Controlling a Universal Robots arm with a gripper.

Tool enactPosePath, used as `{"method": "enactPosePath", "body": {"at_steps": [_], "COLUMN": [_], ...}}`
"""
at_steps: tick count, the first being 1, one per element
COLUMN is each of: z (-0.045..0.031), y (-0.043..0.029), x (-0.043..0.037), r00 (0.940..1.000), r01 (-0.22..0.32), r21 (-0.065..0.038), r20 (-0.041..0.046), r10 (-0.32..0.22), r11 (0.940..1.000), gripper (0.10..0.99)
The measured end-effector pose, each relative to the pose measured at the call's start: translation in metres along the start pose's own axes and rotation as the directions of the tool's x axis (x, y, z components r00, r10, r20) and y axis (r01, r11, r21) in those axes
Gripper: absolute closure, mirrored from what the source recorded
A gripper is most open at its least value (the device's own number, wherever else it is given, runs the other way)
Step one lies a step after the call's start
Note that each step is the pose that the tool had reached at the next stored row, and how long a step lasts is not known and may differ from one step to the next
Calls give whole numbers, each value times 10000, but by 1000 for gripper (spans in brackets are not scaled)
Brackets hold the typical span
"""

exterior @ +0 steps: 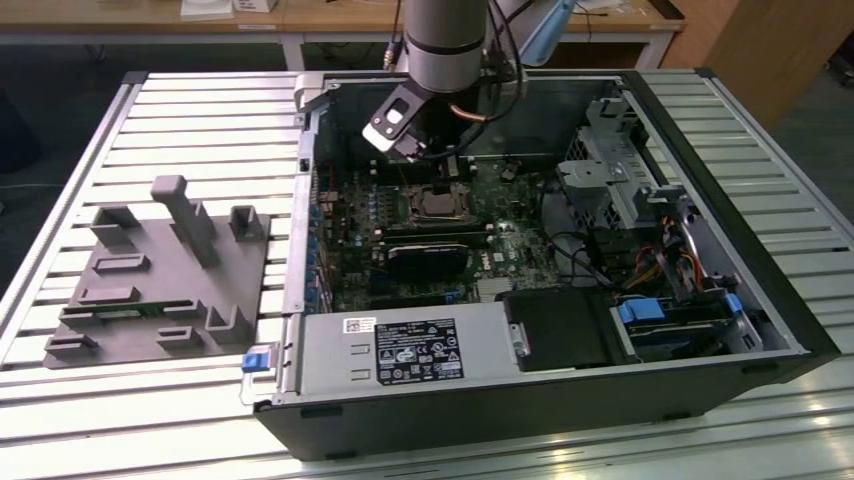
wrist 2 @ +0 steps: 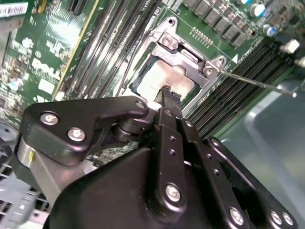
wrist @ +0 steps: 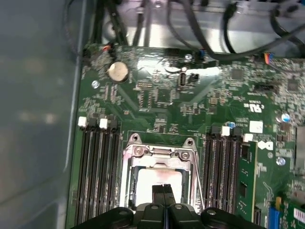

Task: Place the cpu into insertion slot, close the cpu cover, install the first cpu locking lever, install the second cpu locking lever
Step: 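Close the cpu cover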

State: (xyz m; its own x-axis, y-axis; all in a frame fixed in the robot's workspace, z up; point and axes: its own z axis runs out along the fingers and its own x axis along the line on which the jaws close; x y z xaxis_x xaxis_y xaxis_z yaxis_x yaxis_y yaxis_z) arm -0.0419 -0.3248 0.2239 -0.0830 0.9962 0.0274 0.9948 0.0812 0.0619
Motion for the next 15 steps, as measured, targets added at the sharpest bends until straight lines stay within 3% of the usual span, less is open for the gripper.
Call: {"method": "enactPosePath", "body": {"at_steps": [4, 7, 15], "z": [3, 6, 10], "y": [0, 0, -1], "x": [0, 0, 0], "r00": [9973, 9919, 9661], "r01": [731, 1273, 2582], "r21": [23, 39, 91], "r20": [-8, -16, 3], "r10": [-731, -1273, -2582], "r11": [9973, 9919, 9661], "gripper": [980, 980, 980]}}
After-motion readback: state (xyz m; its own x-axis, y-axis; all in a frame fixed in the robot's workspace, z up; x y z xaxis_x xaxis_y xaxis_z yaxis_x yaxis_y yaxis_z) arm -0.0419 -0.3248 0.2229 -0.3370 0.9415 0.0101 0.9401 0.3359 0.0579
